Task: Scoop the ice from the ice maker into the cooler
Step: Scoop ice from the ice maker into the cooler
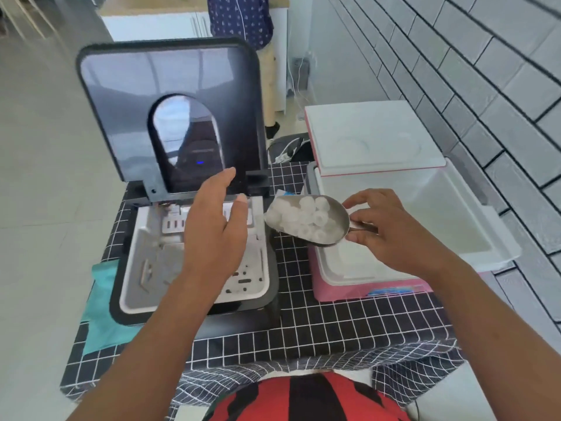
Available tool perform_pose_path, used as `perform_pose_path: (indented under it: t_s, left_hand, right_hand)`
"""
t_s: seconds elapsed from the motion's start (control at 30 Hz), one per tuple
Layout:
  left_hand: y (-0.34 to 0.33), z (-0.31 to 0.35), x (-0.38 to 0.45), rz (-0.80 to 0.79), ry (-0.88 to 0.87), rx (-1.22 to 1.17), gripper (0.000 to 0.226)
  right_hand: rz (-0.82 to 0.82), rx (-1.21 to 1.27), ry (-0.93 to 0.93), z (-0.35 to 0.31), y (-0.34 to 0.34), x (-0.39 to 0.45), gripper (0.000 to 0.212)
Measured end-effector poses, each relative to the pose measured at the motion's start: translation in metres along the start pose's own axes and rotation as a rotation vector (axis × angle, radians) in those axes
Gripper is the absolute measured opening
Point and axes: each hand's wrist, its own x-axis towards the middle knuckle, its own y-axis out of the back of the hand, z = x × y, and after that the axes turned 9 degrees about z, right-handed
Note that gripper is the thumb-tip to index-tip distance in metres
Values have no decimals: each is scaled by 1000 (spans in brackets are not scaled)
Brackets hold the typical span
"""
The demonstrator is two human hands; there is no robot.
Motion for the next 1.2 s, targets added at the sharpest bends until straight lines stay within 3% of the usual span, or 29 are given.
perform_pose_path:
  t_s: [0.2, 0.33, 0.43, 0.63, 0.77, 0.9, 1.0, 1.2]
  left_hand:
    - [-87, 48, -12, -205, -77, 20, 46]
    - [-144, 54, -26, -382, -67, 215, 61]
    - [-168, 49, -39, -420, 18, 405, 76]
    - [-180, 41, -52, -407, 57, 430, 84]
    - [-182, 38, -54, -390, 56, 447, 84]
    - [-185, 36, -54, -367, 58, 448, 81]
    - [-185, 35, -54, -372, 56, 445, 81]
    - [-161, 44, -39, -359, 28, 298, 68]
  right_hand:
    - [92, -56, -141, 83, 34, -25, 5]
    - [71, -221, -315, 137, 35, -33, 24]
    - [-2, -362, -496, 160, 26, -32, 30]
    - [-128, -557, -749, 161, 16, -20, 21]
    - [-221, -599, -736, 163, 21, -15, 21]
    - [-90, -625, -647, 164, 42, -21, 2]
    - [15, -557, -658, 159, 56, -21, 12]
    - [12, -203, -497, 115, 69, -12, 32]
